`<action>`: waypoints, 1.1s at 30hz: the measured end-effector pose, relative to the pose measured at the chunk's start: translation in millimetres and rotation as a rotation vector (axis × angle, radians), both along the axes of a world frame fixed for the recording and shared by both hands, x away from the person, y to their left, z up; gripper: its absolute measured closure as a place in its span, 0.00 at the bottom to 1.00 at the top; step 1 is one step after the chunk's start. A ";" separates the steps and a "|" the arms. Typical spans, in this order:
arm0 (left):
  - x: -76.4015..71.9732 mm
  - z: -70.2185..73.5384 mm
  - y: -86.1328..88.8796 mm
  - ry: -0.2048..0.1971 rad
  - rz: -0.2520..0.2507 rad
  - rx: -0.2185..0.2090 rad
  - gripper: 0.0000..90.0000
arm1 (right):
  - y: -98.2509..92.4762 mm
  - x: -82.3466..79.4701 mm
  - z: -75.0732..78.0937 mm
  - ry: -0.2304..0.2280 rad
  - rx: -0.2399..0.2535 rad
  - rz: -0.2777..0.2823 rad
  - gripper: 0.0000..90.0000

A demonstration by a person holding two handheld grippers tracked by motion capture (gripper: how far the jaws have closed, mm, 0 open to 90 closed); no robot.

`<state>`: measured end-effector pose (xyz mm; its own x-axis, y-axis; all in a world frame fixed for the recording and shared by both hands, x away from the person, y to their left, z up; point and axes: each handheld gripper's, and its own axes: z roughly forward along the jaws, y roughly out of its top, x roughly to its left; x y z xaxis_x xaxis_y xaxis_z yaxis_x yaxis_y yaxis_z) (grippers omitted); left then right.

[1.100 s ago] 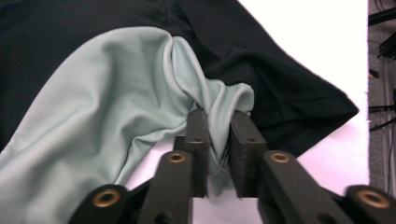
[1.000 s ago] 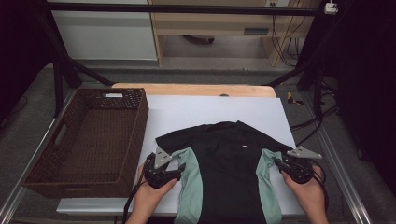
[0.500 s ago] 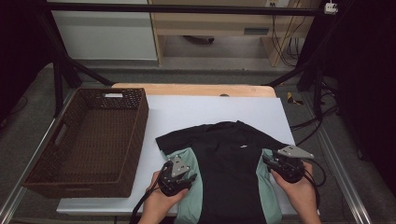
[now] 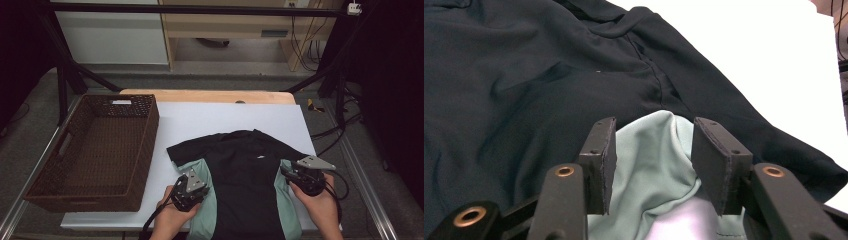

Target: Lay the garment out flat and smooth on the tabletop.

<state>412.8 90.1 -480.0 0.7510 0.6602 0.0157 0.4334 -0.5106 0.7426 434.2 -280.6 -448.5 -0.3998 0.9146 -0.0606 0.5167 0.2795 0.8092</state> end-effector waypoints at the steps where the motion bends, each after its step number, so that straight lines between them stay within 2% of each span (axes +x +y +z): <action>1: -0.9 0.3 0.2 0.001 -0.002 0.000 0.91 | 0.3 0.0 0.2 -0.003 0.004 0.001 0.59; 7: -4.8 2.7 2.7 0.013 -0.013 0.002 0.92 | 6.0 -0.8 5.2 -0.012 0.035 0.021 0.58; 11: -4.2 1.8 3.6 0.019 -0.016 -0.004 0.92 | 16.7 -0.7 8.7 -0.016 0.039 0.042 0.58; 14: -1.4 -0.3 4.7 0.014 0.002 -0.035 0.85 | 31.2 6.3 12.2 -0.009 0.061 0.065 0.60; 16: -0.6 0.9 6.1 -0.012 0.018 -0.042 0.72 | 47.9 14.5 15.3 0.008 0.071 0.095 0.62; 18: 1.1 5.0 10.3 -0.061 0.055 -0.077 0.60 | 65.6 23.4 18.6 0.008 0.069 0.126 0.64; 21: 4.0 8.9 16.2 -0.096 0.092 -0.099 0.50 | 94.6 40.5 24.6 0.017 0.079 0.169 0.68; 26: 6.6 10.1 23.1 -0.115 0.127 -0.107 0.46 | 135.6 74.8 23.4 0.056 0.055 0.193 0.76; 28: 7.3 11.2 25.1 -0.127 0.139 -0.108 0.46 | 148.3 90.6 19.1 0.081 0.074 0.186 0.78; 31: 7.5 11.9 26.1 -0.141 0.150 -0.110 0.48 | 161.2 107.5 14.0 0.098 0.060 0.169 0.79; 33: 7.4 12.3 26.3 -0.146 0.155 -0.111 0.48 | 167.7 119.5 9.9 0.101 0.078 0.156 0.78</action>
